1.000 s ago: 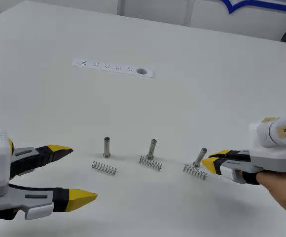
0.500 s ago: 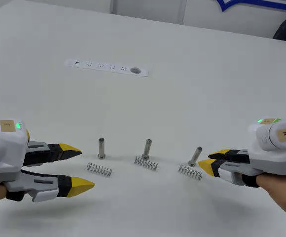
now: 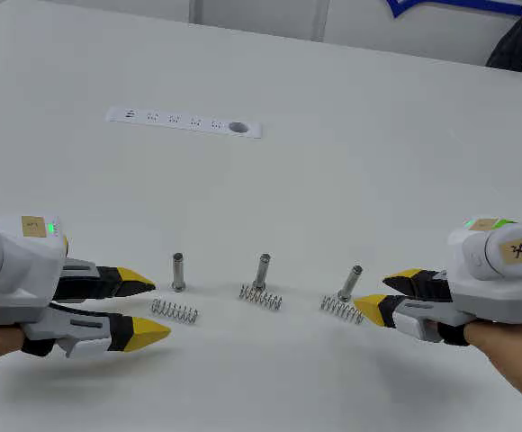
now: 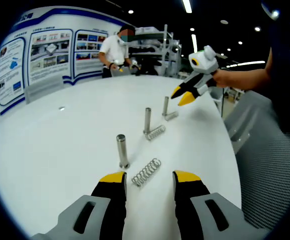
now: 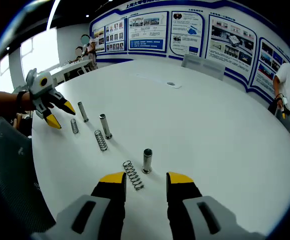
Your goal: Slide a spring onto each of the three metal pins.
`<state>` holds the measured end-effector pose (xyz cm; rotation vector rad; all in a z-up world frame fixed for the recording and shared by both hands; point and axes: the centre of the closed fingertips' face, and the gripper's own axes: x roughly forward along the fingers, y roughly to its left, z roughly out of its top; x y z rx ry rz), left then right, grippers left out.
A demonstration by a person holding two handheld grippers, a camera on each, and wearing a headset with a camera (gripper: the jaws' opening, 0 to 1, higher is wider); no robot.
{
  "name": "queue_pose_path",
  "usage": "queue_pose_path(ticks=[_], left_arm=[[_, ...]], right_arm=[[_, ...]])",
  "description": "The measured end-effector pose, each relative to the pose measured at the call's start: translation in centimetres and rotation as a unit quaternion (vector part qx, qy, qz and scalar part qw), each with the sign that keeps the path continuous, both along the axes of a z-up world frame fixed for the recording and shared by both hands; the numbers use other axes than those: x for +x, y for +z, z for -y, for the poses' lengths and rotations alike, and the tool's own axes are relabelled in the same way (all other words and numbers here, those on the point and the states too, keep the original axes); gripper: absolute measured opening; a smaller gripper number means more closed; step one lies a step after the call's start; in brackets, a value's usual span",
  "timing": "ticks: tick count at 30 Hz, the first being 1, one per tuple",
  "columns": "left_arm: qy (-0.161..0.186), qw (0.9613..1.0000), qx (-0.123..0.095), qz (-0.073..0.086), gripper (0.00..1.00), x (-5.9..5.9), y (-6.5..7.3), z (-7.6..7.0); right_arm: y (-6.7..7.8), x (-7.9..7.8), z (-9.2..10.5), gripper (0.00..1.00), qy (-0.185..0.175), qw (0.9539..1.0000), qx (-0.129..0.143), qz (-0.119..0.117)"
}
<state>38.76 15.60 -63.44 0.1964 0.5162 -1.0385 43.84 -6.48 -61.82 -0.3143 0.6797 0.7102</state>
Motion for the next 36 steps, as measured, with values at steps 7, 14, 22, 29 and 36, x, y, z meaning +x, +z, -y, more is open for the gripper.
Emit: queue_pose_path(ticks=[7, 14, 22, 29, 36], left_arm=[[-0.017, 0.9997, 0.014, -0.003, 0.35, 0.5, -0.6, 0.4], [-0.028, 0.9993, 0.023, -0.012, 0.30, 0.5, -1.3, 0.8], [-0.032, 0.9989, 0.029, -0.019, 0.25, 0.1, -1.6, 0.6], [-0.036, 0.9984, 0.036, -0.022, 0.21, -0.6, -1.9, 0.5], [-0.037, 0.9985, 0.039, -0.016, 0.17, -0.9, -2.0, 0.6]], right_arm=[[0.0, -0.2, 0.0, 0.34, 0.000, 1.0000, 0.003, 0.001], [0.2, -0.3, -0.1, 0.34, -0.002, 1.0000, 0.007, 0.003], [0.3, -0.2, -0.1, 0.34, -0.002, 0.9999, 0.010, 0.006], [0.3, -0.2, -0.3, 0.34, 0.000, 0.9999, 0.013, 0.007], [0.5, -0.3, -0.2, 0.34, 0.000, 0.9999, 0.014, 0.009]])
